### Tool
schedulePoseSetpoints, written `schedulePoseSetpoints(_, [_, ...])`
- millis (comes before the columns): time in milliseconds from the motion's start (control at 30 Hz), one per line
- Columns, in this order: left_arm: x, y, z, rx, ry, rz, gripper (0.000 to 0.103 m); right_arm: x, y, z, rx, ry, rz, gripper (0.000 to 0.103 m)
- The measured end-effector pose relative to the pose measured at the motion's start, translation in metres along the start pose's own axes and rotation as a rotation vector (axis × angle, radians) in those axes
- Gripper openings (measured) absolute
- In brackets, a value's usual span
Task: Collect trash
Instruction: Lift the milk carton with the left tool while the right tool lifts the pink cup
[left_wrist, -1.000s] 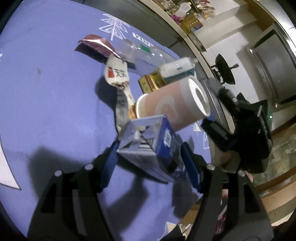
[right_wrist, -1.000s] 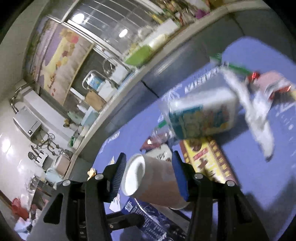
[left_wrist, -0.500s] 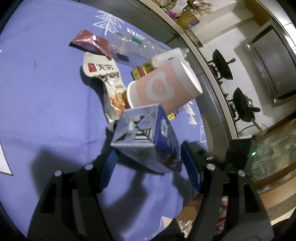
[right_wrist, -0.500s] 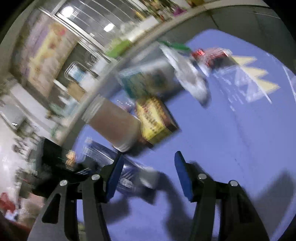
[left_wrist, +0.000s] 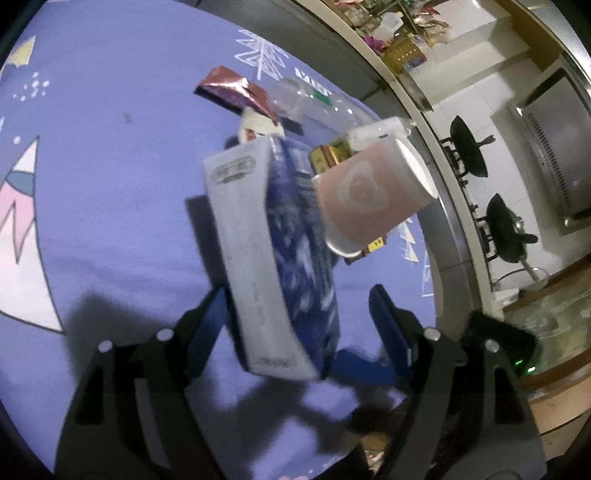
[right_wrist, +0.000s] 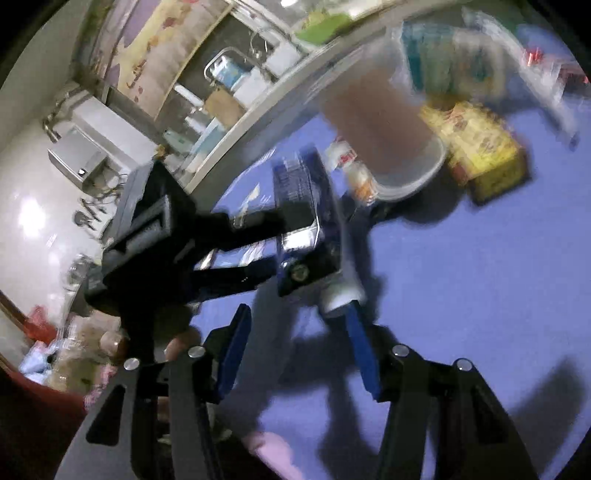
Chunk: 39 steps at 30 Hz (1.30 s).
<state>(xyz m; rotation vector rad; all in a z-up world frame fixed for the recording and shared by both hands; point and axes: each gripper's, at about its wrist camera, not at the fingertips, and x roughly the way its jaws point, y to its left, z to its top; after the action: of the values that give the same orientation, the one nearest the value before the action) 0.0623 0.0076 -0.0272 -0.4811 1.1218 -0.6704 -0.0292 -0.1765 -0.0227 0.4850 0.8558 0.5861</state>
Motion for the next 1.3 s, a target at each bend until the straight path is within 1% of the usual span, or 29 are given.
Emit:
schedulePoseSetpoints(67, [0.002,-0.006,-0.001,0.023,-0.003,0.032,0.075,-0.013,0.001,0.007,-0.053,-0.056,-0.102,0.051])
schedulePoseSetpoints(133, [0.004,-0.009,-0.002,0.04,-0.006,0.061,0.076,-0.024,0.0,0.018,-0.081,-0.116,-0.21,0.055])
schedulePoseSetpoints(200, [0.01,-0.014,-0.002,0.057,0.003,0.101,0.077,-0.031,-0.004,0.03,-0.076,-0.172,-0.265,0.066])
schedulePoseSetpoints(267, [0.014,-0.019,-0.002,0.069,0.008,0.133,0.077,-0.033,-0.005,0.041,-0.091,-0.216,-0.288,0.072])
schedulePoseSetpoints(333, [0.018,-0.02,-0.001,0.072,0.017,0.182,0.077,-0.027,0.004,0.055,-0.166,-0.254,-0.339,0.077])
schedulePoseSetpoints(367, [0.02,-0.021,0.0,0.066,0.022,0.206,0.077,-0.021,0.008,0.06,-0.199,-0.256,-0.359,0.08])
schedulePoseSetpoints(433, [0.023,-0.021,0.003,0.059,0.011,0.237,0.077,-0.004,0.016,0.071,-0.285,-0.239,-0.404,0.081])
schedulePoseSetpoints(467, [0.024,-0.022,0.005,0.064,0.001,0.262,0.075,0.01,0.02,0.079,-0.324,-0.225,-0.424,0.081])
schedulePoseSetpoints(500, [0.024,-0.022,0.005,0.071,-0.005,0.281,0.066,0.012,0.016,0.079,-0.341,-0.218,-0.433,0.081])
schedulePoseSetpoints(533, [0.023,-0.022,0.005,0.078,-0.011,0.303,0.064,0.025,0.017,0.086,-0.359,-0.204,-0.447,0.081])
schedulePoseSetpoints(600, [0.02,-0.017,0.004,0.074,-0.015,0.291,0.06,0.045,0.018,0.092,-0.388,-0.172,-0.454,0.081])
schedulePoseSetpoints(700, [0.013,-0.01,0.003,0.059,-0.018,0.275,0.057,0.067,0.013,0.1,-0.395,-0.141,-0.474,0.08])
schedulePoseSetpoints(733, [0.01,-0.009,0.001,0.065,-0.021,0.29,0.057,0.073,0.012,0.103,-0.391,-0.131,-0.474,0.077])
schedulePoseSetpoints(767, [0.008,-0.009,0.0,0.07,-0.025,0.3,0.056,0.08,0.008,0.106,-0.383,-0.117,-0.465,0.059])
schedulePoseSetpoints(800, [0.005,-0.007,-0.002,0.073,-0.025,0.304,0.056,0.08,0.006,0.103,-0.374,-0.105,-0.46,0.054])
schedulePoseSetpoints(833, [0.002,-0.004,-0.004,0.069,-0.023,0.304,0.056,0.079,0.004,0.103,-0.358,-0.103,-0.454,0.053])
schedulePoseSetpoints(900, [-0.003,0.0,-0.007,0.061,-0.022,0.308,0.055,0.065,0.0,0.1,-0.326,-0.129,-0.419,0.051])
schedulePoseSetpoints(967, [-0.008,0.002,-0.009,0.062,-0.027,0.324,0.055,0.048,0.003,0.091,-0.303,-0.168,-0.397,0.051])
schedulePoseSetpoints(1067, [-0.012,0.0,-0.013,0.079,-0.04,0.353,0.055,0.011,0.011,0.061,-0.278,-0.233,-0.381,0.051])
schedulePoseSetpoints(1167, [-0.014,-0.003,-0.017,0.105,-0.041,0.378,0.055,-0.011,0.011,0.036,-0.247,-0.242,-0.381,0.051])
schedulePoseSetpoints(1233, [-0.011,-0.004,-0.018,0.118,-0.037,0.392,0.055,-0.019,0.005,0.018,-0.205,-0.226,-0.393,0.051])
schedulePoseSetpoints(1300, [-0.008,-0.004,-0.019,0.119,-0.035,0.404,0.055,-0.021,-0.001,0.004,-0.183,-0.213,-0.43,0.051])
